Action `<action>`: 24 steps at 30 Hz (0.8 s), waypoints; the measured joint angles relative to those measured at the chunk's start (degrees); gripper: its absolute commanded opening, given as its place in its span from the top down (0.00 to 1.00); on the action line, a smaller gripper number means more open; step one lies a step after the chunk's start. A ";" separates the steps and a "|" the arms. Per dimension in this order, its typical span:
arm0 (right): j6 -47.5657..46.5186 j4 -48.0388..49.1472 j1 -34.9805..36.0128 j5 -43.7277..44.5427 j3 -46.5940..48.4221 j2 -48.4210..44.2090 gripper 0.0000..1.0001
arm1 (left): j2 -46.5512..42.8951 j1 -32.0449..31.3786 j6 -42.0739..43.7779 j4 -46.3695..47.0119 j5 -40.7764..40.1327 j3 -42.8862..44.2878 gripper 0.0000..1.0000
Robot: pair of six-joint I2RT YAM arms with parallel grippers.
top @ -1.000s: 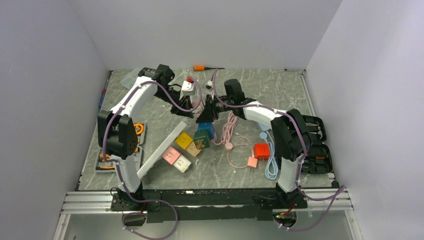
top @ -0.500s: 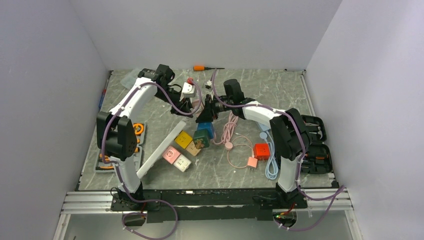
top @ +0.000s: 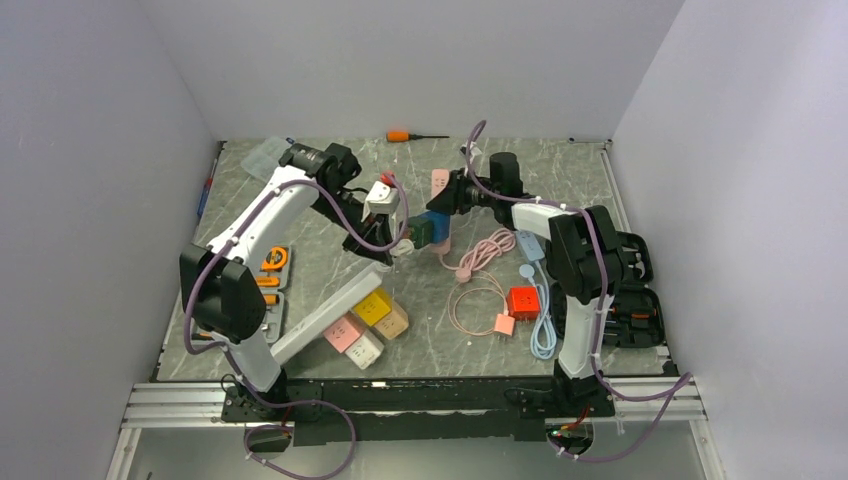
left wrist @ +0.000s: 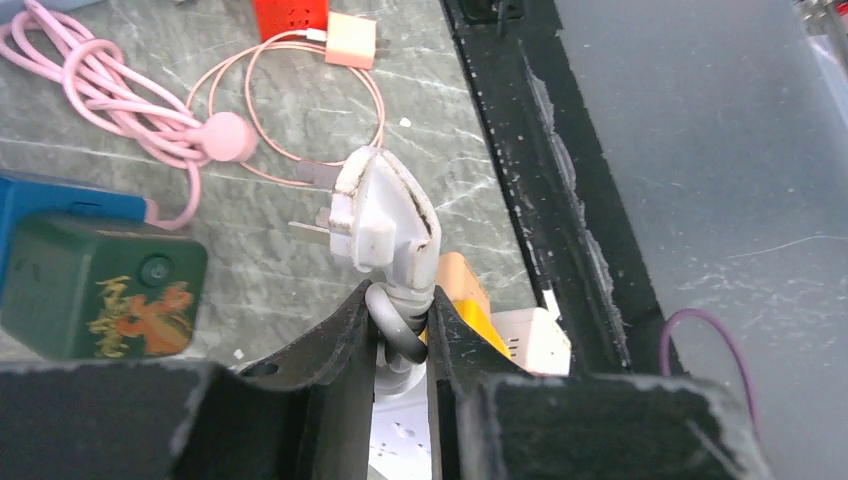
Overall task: Pull the plug off the socket
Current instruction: Remove the plug from the socket, then place the socket at the center of the board.
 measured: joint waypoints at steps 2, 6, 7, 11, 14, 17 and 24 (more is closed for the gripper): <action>0.66 0.90 -0.76 0.79 -0.42 0.13 1.00 | -0.31 -0.11 0.09 -1.38 0.55 -0.04 1.00; 0.68 2.56 0.52 0.74 -1.27 -0.09 1.00 | 0.24 1.05 0.22 -1.51 0.74 0.00 1.00; 0.52 2.86 0.76 0.76 -1.88 -0.33 1.00 | 0.81 1.62 0.17 -1.70 0.72 0.35 1.00; 0.28 3.26 1.42 0.87 -5.07 -2.80 1.00 | 6.01 4.83 -0.92 -2.03 -0.33 4.63 1.00; 0.13 3.56 1.42 1.27 -7.65 -5.46 1.00 | 10.73 7.72 -4.57 0.31 -3.02 8.61 1.00; 0.13 3.85 1.42 1.95 -10.14 -8.76 1.00 | 13.70 10.23 -11.21 7.37 -7.28 9.79 1.00; -0.31 3.02 1.55 6.29 -13.62 -15.08 1.00 | 13.97 11.43 -29.90 27.28 -20.65 6.27 0.99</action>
